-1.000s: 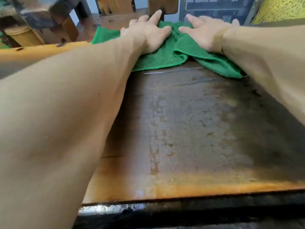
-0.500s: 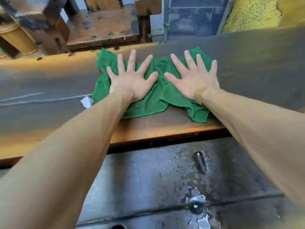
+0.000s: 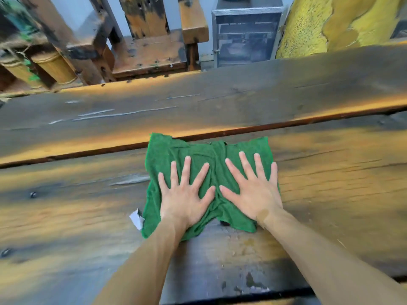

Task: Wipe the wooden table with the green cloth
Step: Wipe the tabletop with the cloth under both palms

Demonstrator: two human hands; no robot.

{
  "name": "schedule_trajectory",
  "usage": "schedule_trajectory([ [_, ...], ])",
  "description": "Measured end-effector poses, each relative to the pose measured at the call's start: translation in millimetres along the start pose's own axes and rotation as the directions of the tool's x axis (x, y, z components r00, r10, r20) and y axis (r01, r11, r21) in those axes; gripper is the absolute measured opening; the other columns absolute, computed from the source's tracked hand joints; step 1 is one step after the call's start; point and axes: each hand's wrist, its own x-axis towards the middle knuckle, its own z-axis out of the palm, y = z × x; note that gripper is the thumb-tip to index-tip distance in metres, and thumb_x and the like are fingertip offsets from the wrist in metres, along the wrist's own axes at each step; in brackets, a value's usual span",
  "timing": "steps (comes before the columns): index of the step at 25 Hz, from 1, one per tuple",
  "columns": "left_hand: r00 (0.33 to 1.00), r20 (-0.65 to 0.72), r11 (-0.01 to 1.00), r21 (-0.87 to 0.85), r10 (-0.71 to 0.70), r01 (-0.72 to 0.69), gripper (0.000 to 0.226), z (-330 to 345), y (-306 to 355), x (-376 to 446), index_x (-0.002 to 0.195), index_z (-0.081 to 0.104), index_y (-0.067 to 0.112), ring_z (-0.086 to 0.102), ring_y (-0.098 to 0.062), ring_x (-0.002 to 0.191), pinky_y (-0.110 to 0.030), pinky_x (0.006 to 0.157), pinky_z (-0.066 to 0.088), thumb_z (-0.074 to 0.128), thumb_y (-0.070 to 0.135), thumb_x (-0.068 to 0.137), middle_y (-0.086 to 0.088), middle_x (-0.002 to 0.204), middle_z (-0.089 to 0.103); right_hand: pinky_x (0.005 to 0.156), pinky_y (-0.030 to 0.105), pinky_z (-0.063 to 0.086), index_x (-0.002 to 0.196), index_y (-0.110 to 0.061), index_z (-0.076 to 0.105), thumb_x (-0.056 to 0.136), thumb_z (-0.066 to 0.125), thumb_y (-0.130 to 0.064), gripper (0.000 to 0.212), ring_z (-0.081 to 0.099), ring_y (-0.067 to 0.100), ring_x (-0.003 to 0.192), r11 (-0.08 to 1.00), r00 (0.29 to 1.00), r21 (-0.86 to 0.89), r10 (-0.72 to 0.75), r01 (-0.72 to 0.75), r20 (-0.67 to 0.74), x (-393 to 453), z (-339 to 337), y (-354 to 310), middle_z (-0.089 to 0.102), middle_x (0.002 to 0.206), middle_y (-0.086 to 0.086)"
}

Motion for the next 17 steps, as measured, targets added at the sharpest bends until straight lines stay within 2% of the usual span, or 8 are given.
schedule_trajectory([
  [3, 1.000, 0.006, 1.000, -0.021, -0.001, 0.002, 0.072, 8, 6, -54, 0.149, -0.021, 0.056, -0.020, -0.033, 0.153, -0.063, 0.119, -0.010, -0.009, 0.076, 0.081, 0.003, 0.167, -0.024, 0.117, 0.063, -0.016, 0.151, -0.053, -0.022, 0.090, 0.011, -0.080, 0.074, -0.029, 0.028, 0.150, 0.999, 0.998, -0.016, -0.039, 0.040, 0.049, -54, 9, -4, -0.030, 0.163, -0.009],
  [6, 1.000, -0.006, 1.000, 0.002, -0.003, 0.003, 0.071, 17, 12, -99, 0.151, -0.019, 0.055, -0.019, -0.032, 0.154, -0.061, 0.119, -0.010, -0.009, 0.074, 0.083, 0.004, 0.165, -0.025, 0.115, 0.063, -0.019, 0.151, -0.056, -0.016, 0.096, 0.023, -0.070, 0.069, -0.031, 0.026, 0.149, 0.995, 0.994, 0.078, 0.048, -0.056, 0.098, -74, 8, -14, -0.030, 0.162, -0.012],
  [7, 1.000, -0.004, 1.000, 0.004, -0.011, 0.011, 0.070, 23, 16, -113, 0.153, -0.013, 0.055, -0.013, -0.033, 0.155, -0.061, 0.120, -0.008, -0.005, 0.073, 0.086, 0.004, 0.166, -0.020, 0.114, 0.064, -0.021, 0.152, -0.057, -0.013, 0.097, 0.029, -0.065, 0.069, -0.031, 0.025, 0.149, 0.981, 0.985, 0.147, 0.109, -0.128, 0.131, -72, 6, -22, -0.030, 0.162, -0.013],
  [9, 0.999, -0.021, 0.998, -0.052, -0.028, 0.027, 0.064, 33, 23, -138, 0.157, 0.016, 0.050, 0.014, -0.036, 0.154, -0.062, 0.118, 0.005, 0.014, 0.067, 0.094, 0.000, 0.168, 0.009, 0.114, 0.064, -0.022, 0.154, -0.057, -0.006, 0.096, 0.039, -0.056, 0.073, -0.030, 0.026, 0.149, 0.926, 0.960, 0.267, 0.230, -0.267, 0.160, -67, 2, -41, -0.027, 0.163, -0.013],
  [11, 0.996, -0.071, 0.994, -0.093, -0.056, 0.049, 0.060, 36, 29, -157, 0.152, 0.038, 0.042, 0.036, -0.038, 0.146, -0.062, 0.112, 0.015, 0.031, 0.060, 0.096, -0.003, 0.162, 0.033, 0.115, 0.063, -0.020, 0.155, -0.054, -0.001, 0.097, 0.038, -0.053, 0.070, -0.028, 0.027, 0.151, 0.894, 0.950, 0.322, 0.287, -0.311, 0.121, -76, 6, -53, -0.024, 0.165, -0.011],
  [12, 0.993, -0.098, 0.992, -0.107, -0.071, 0.061, 0.061, 35, 30, -167, 0.153, 0.037, 0.042, 0.033, -0.037, 0.148, -0.062, 0.113, 0.013, 0.031, 0.061, 0.095, -0.002, 0.163, 0.031, 0.116, 0.062, -0.019, 0.156, -0.054, -0.001, 0.097, 0.033, -0.056, 0.068, -0.026, 0.027, 0.151, 0.908, 0.956, 0.300, 0.284, -0.294, 0.077, -90, 12, -54, -0.022, 0.166, -0.010],
  [15, 0.996, -0.058, 0.997, -0.037, -0.072, 0.070, 0.071, 44, 34, -208, 0.157, 0.000, 0.049, -0.009, -0.030, 0.156, -0.059, 0.119, -0.012, 0.006, 0.070, 0.089, 0.005, 0.166, -0.014, 0.117, 0.061, -0.018, 0.154, -0.055, -0.008, 0.092, 0.020, -0.072, 0.070, -0.023, 0.025, 0.153, 0.970, 0.980, 0.137, 0.201, -0.199, 0.001, -153, 35, -42, -0.020, 0.166, -0.011],
  [17, 0.997, -0.050, 0.996, -0.069, -0.052, 0.049, 0.073, 50, 35, -250, 0.157, -0.002, 0.050, -0.013, -0.030, 0.155, -0.060, 0.118, -0.014, 0.006, 0.072, 0.088, 0.006, 0.166, -0.017, 0.117, 0.061, -0.017, 0.152, -0.058, -0.011, 0.089, 0.019, -0.080, 0.073, -0.025, 0.025, 0.152, 0.979, 0.987, 0.123, 0.159, -0.162, 0.035, -200, 42, -34, -0.023, 0.165, -0.012],
])
